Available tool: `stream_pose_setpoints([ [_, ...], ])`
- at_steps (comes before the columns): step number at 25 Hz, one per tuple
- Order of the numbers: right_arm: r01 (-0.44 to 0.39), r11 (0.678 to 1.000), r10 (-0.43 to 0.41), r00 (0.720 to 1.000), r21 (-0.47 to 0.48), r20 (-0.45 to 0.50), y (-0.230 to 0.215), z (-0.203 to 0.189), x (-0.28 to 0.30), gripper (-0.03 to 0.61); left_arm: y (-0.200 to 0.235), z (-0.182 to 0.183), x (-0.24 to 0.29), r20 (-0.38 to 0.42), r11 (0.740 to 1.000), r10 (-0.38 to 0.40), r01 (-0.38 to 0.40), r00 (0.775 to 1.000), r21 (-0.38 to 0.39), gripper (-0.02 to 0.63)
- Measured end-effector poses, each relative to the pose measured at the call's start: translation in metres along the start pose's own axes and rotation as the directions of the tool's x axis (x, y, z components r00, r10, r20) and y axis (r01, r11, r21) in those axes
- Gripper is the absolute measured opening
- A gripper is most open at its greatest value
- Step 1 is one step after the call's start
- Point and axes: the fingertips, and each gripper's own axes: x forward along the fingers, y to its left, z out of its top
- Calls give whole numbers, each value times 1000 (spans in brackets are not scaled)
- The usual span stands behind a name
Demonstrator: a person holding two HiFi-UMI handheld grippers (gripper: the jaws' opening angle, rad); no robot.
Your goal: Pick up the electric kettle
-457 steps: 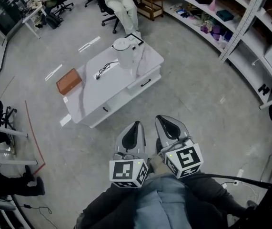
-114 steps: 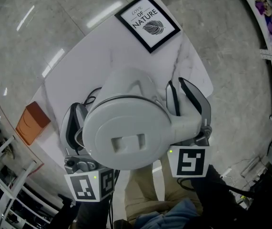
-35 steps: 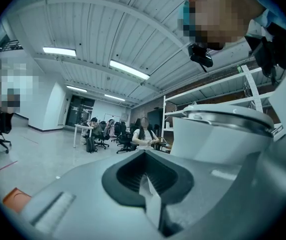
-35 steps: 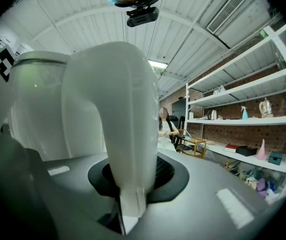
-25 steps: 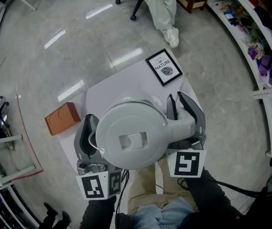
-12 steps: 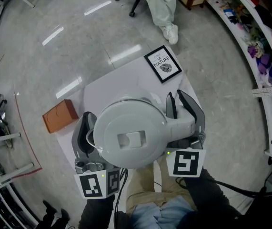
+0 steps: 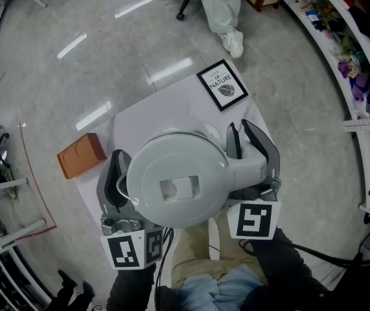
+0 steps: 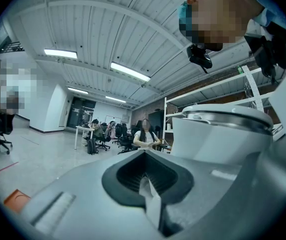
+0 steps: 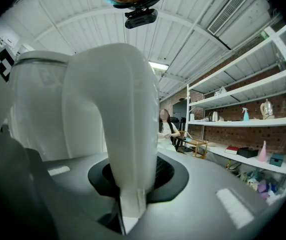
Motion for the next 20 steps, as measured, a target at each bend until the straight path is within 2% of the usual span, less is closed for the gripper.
stream_pose_setpoints([
  [20, -4, 1000, 4, 1000, -3, 10, 3, 6, -1, 92, 2, 5, -3, 11, 1000, 3, -3, 1000, -7, 2],
])
